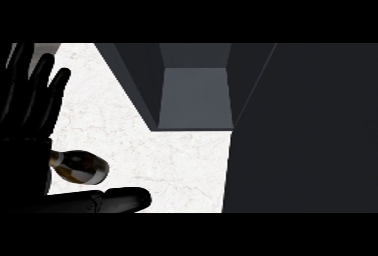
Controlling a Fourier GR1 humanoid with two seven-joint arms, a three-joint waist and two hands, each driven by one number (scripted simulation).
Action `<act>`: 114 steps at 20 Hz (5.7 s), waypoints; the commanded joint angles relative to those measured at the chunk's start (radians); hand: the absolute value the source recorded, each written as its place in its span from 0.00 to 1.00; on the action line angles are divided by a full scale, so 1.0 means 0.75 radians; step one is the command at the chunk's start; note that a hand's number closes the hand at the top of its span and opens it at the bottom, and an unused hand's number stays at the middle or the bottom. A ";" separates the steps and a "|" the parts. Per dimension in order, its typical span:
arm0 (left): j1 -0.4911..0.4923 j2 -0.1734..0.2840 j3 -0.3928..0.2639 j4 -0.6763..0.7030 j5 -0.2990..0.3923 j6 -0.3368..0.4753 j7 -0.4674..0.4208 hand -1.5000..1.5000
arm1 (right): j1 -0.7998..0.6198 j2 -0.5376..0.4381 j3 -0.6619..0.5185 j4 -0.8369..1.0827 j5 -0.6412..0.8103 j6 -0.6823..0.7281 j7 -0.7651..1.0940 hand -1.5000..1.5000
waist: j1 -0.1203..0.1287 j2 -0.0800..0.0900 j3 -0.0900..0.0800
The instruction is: Pick up the wine, place it into the cabinet and close the cabinet
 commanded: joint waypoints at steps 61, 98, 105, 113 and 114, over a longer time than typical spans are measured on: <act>0.746 0.126 0.813 0.689 0.640 -0.627 -0.992 0.00 | -0.058 -0.099 0.120 -0.366 0.033 -0.212 0.245 0.00 | -0.014 0.000 -0.003; 0.531 0.072 0.852 1.766 0.604 -0.740 -1.735 0.00 | -0.025 -0.188 0.080 -0.366 -0.056 -0.180 0.192 0.00 | -0.021 0.004 -0.003; 0.469 0.065 0.917 1.879 0.733 -0.804 -1.778 0.00 | -0.042 -0.167 0.130 -0.345 0.028 -0.224 0.201 0.00 | -0.019 0.002 -0.003; 0.389 0.107 0.949 2.021 0.817 -0.891 -1.844 0.00 | -0.064 -0.139 0.176 -0.294 0.063 -0.249 0.175 0.00 | -0.011 0.005 -0.003; 0.421 0.062 0.915 1.958 0.795 -0.863 -1.831 0.00 | -0.024 -0.176 0.123 -0.380 -0.008 -0.239 0.215 0.00 | -0.014 0.002 -0.002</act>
